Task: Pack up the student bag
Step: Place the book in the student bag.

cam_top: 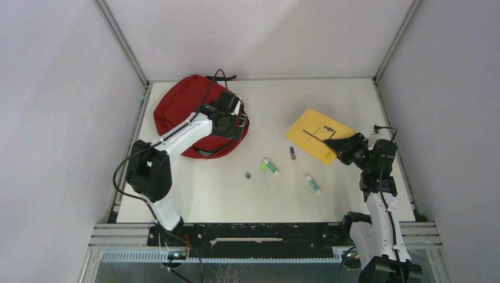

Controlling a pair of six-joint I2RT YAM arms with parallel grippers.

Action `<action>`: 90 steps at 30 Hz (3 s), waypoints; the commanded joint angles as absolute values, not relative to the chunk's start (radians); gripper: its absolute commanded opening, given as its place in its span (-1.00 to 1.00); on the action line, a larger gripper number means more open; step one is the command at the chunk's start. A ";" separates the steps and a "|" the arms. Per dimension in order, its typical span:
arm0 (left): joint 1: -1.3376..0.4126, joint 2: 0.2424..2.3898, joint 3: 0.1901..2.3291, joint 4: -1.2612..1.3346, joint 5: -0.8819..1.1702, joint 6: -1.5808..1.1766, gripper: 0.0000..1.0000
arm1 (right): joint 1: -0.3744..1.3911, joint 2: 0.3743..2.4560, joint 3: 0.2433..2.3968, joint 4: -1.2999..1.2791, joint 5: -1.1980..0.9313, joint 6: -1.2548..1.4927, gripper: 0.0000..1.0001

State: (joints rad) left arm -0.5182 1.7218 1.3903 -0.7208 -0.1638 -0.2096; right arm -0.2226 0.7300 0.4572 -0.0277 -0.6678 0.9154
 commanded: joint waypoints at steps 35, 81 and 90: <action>-0.494 1.711 1.797 -0.913 -0.308 -0.230 -1.00 | 0.100 0.801 0.570 0.071 -0.732 0.836 -1.00; -0.225 1.486 1.680 -0.884 0.211 -0.355 -1.00 | 0.733 2.472 2.086 0.261 -0.233 1.265 -0.04; -0.205 1.466 1.611 -0.848 0.162 -0.388 -1.00 | 0.734 2.336 1.909 0.073 -0.246 1.137 0.99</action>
State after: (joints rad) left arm -0.2180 1.5291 1.6314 -0.8967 0.1638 -0.3508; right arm 0.7399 2.4783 1.9602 0.1478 -0.2367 1.2224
